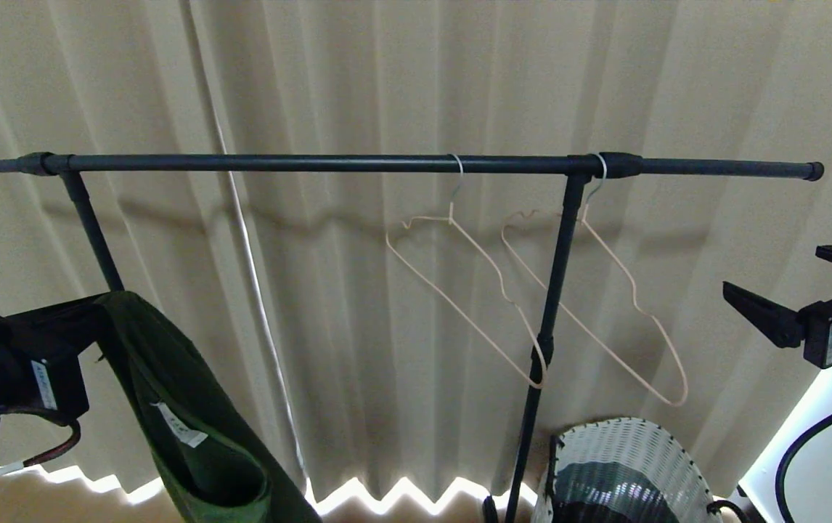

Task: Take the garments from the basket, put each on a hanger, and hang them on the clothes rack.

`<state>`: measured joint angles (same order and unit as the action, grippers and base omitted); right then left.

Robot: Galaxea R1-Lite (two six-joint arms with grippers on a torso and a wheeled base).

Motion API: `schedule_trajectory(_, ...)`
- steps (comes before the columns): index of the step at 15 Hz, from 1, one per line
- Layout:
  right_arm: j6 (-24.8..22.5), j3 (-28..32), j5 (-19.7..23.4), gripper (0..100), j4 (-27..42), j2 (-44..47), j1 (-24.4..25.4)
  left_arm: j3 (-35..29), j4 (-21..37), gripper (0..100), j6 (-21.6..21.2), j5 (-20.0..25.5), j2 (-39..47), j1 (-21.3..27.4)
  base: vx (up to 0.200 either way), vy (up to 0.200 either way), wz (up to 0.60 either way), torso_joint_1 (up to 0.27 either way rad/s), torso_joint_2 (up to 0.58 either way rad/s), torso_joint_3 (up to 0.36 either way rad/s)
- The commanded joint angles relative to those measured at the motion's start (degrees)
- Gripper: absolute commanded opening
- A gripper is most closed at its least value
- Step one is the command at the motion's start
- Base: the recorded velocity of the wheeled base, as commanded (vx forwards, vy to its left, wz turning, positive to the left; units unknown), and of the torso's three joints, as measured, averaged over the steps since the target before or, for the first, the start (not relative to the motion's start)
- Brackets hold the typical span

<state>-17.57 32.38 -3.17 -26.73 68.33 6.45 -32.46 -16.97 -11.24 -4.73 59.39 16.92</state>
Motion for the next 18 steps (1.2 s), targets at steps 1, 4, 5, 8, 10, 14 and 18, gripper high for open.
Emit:
schedule_trajectory(1, -0.01, -0.03, 0.18, 100, 0.02, -0.13, 0.14, 1.35, -0.08, 0, -0.01, -0.02, -1.21, 0.04, 0.000, 0.000, 0.00, 0.000, 0.00, 0.000)
schedule_trajectory(4, -0.01, 3.92, 2.73, 100, 3.09, 1.28, 0.58, 1.53, -0.08, 0, -0.10, -0.02, -1.38, 0.04, 0.000, 0.000, 0.00, 0.000, 0.00, 0.000)
schedule_trajectory(5, 0.08, 6.56, 3.08, 100, 6.96, 2.86, 0.76, 1.61, -0.08, 0, -0.10, -0.02, -1.30, 0.04, 0.000, 0.000, 0.00, 0.000, 0.00, 0.000)
schedule_trajectory(8, 1.75, 14.99, 3.17, 100, 20.76, 6.20, 5.06, 2.23, -0.08, 0, -0.01, -0.02, -1.47, 0.04, 0.000, 0.000, 0.00, 0.000, 0.00, 0.000)
schedule_trajectory(10, 5.09, 21.59, 3.17, 100, 28.93, 9.89, 8.76, 1.97, -0.08, 0, -0.01, -0.02, -1.56, 0.04, 0.000, 0.000, 0.00, 0.000, 0.00, 0.000)
schedule_trajectory(14, 9.30, 28.18, 2.38, 100, 31.22, 19.83, 10.43, 1.53, -0.17, 0, 0.43, -0.02, -3.58, -0.57, 0.000, 0.000, 0.00, 0.000, 0.00, 0.000)
schedule_trajectory(18, 12.73, 31.25, 1.24, 100, 33.94, 24.48, 10.07, 1.61, -0.08, 0, -0.01, 0.07, -4.90, -0.66, 0.000, 0.000, 0.00, 0.000, 0.00, 0.000)
